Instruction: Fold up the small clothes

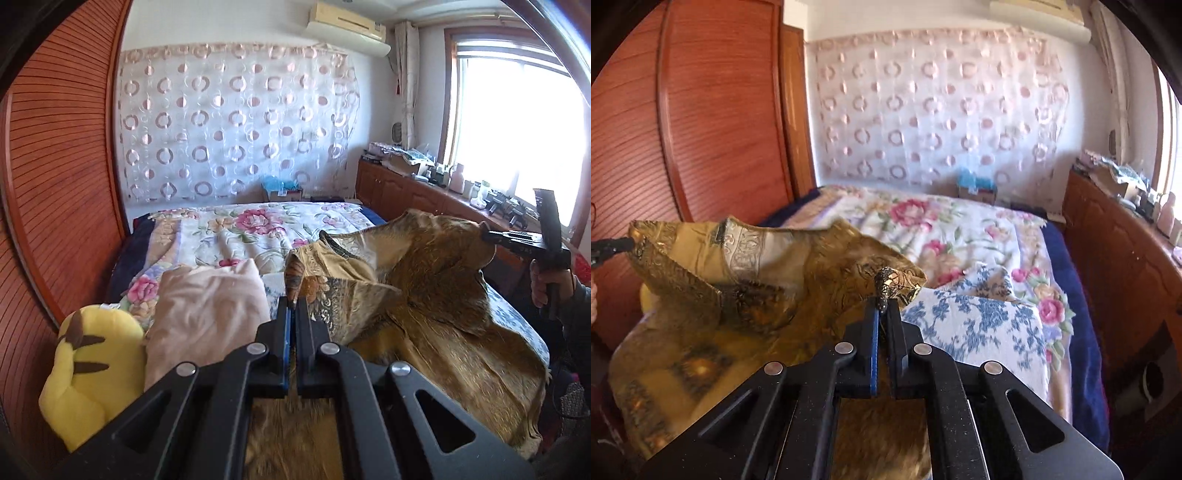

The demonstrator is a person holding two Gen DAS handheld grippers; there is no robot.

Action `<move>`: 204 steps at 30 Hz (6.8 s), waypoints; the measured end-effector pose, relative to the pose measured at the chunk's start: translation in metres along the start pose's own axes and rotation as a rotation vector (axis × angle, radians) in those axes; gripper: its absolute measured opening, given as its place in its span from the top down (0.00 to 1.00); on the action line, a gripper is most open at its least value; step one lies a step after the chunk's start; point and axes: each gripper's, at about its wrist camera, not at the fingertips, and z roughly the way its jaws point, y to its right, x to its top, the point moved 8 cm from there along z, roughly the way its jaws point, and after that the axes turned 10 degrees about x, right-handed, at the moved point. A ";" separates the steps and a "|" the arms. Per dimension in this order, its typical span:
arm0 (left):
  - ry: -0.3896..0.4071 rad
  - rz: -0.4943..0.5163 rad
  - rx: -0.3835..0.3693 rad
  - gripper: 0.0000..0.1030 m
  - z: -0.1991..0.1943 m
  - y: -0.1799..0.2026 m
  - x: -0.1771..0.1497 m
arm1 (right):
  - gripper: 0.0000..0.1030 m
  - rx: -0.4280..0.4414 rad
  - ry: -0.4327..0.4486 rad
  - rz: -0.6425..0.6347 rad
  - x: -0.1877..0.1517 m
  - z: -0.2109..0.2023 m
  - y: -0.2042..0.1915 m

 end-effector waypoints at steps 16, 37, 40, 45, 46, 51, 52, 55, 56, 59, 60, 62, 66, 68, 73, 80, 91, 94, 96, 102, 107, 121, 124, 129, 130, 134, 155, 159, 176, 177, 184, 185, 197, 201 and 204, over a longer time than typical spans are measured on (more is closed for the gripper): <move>-0.019 -0.067 0.020 1.00 -0.102 -0.014 -0.086 | 0.99 0.050 -0.036 0.091 -0.115 -0.137 -0.068; -0.088 -0.060 0.005 0.86 -0.116 -0.025 -0.109 | 0.99 0.047 -0.247 0.116 -0.205 -0.136 -0.076; -0.127 -0.043 0.015 0.82 -0.084 -0.027 -0.103 | 0.99 0.025 -0.254 0.115 -0.208 -0.131 -0.075; -0.216 -0.029 0.044 0.80 -0.027 -0.031 -0.111 | 0.96 -0.019 -0.209 0.108 -0.191 -0.133 -0.069; -0.243 -0.031 0.048 0.80 -0.015 -0.032 -0.116 | 0.94 -0.023 -0.201 0.099 -0.186 -0.135 -0.069; -0.325 -0.031 0.072 0.79 0.025 -0.040 -0.129 | 0.50 -0.065 -0.162 0.041 -0.160 -0.142 -0.063; -0.341 -0.030 0.086 0.79 0.032 -0.043 -0.131 | 0.40 -0.078 -0.155 0.034 -0.156 -0.141 -0.060; -0.366 -0.040 0.075 0.79 0.042 -0.045 -0.134 | 0.39 -0.097 -0.140 0.042 -0.145 -0.129 -0.046; -0.373 -0.046 0.066 0.79 0.045 -0.044 -0.135 | 0.39 -0.098 -0.142 0.049 -0.143 -0.124 -0.042; -0.392 -0.046 0.057 0.79 0.053 -0.043 -0.137 | 0.39 -0.104 -0.147 0.067 -0.138 -0.098 -0.027; -0.400 -0.042 0.062 0.79 0.056 -0.042 -0.139 | 0.39 -0.102 -0.150 0.076 -0.138 -0.092 -0.024; -0.413 -0.038 0.068 0.79 0.059 -0.042 -0.142 | 0.39 -0.083 -0.171 0.103 -0.140 -0.074 -0.016; -0.441 -0.021 0.080 0.79 0.066 -0.041 -0.149 | 0.39 -0.081 -0.234 0.136 -0.148 -0.040 -0.002; -0.442 -0.027 0.077 0.79 0.067 -0.041 -0.149 | 0.39 -0.076 -0.266 0.158 -0.155 -0.028 0.004; -0.446 -0.050 0.065 0.79 0.070 -0.044 -0.148 | 0.39 -0.074 -0.318 0.200 -0.170 -0.016 0.016; -0.431 0.005 0.064 0.87 0.070 -0.035 -0.147 | 0.59 0.010 -0.330 0.218 -0.178 -0.013 0.007; -0.110 -0.038 0.034 0.99 -0.026 -0.013 -0.069 | 0.93 0.086 -0.162 0.093 -0.127 -0.083 -0.051; 0.003 -0.040 0.014 0.99 -0.069 -0.007 -0.032 | 0.93 0.096 -0.092 0.051 -0.093 -0.118 -0.067; 0.093 -0.064 0.019 0.99 -0.096 -0.009 -0.006 | 0.93 0.087 -0.038 0.013 -0.068 -0.143 -0.075; 0.282 -0.068 0.039 0.99 -0.154 -0.021 0.069 | 0.93 0.039 0.148 -0.087 0.023 -0.214 -0.085; 0.314 -0.070 0.091 0.99 -0.132 -0.035 0.127 | 0.93 -0.023 0.177 -0.163 0.093 -0.215 -0.073; -0.188 0.029 0.137 0.89 0.142 -0.039 0.090 | 0.61 -0.285 -0.162 0.086 0.063 0.029 0.088; -0.237 0.054 0.159 0.86 0.150 -0.034 0.055 | 0.61 -0.242 -0.208 0.117 0.023 0.049 0.095; -0.265 0.079 0.135 0.84 0.137 -0.018 0.023 | 0.61 -0.211 -0.262 0.093 -0.031 0.042 0.091; -0.264 0.077 0.117 0.84 0.131 -0.014 0.016 | 0.61 -0.211 -0.261 0.093 -0.040 0.036 0.092; -0.276 0.058 0.031 0.83 0.102 0.003 -0.013 | 0.61 -0.203 -0.258 0.127 -0.071 0.018 0.094; -0.404 0.074 -0.001 0.78 0.094 0.034 -0.123 | 0.61 -0.100 -0.279 0.264 -0.114 0.049 0.074; -0.384 0.080 0.013 0.76 0.093 0.037 -0.123 | 0.61 -0.162 -0.291 0.255 -0.119 0.053 0.079; -0.345 -0.023 0.049 0.76 0.080 0.014 -0.100 | 0.60 -0.214 -0.266 0.214 -0.125 0.053 0.079; -0.330 -0.034 0.050 0.76 0.077 0.011 -0.095 | 0.60 -0.214 -0.266 0.214 -0.125 0.052 0.079; -0.302 -0.086 0.103 0.76 0.083 -0.014 -0.064 | 0.60 -0.219 -0.267 0.210 -0.126 0.052 0.078; -0.300 -0.086 0.104 0.76 0.086 -0.015 -0.062 | 0.60 -0.221 -0.267 0.209 -0.126 0.052 0.078; -0.404 -0.067 0.189 0.76 0.142 -0.029 -0.065 | 0.60 -0.223 -0.268 0.208 -0.125 0.052 0.077; -0.390 -0.069 0.171 0.76 0.147 -0.031 -0.062 | 0.60 -0.225 -0.268 0.207 -0.125 0.052 0.077; -0.374 -0.048 0.163 0.96 0.148 -0.029 -0.059 | 0.59 -0.232 -0.270 0.203 -0.125 0.051 0.077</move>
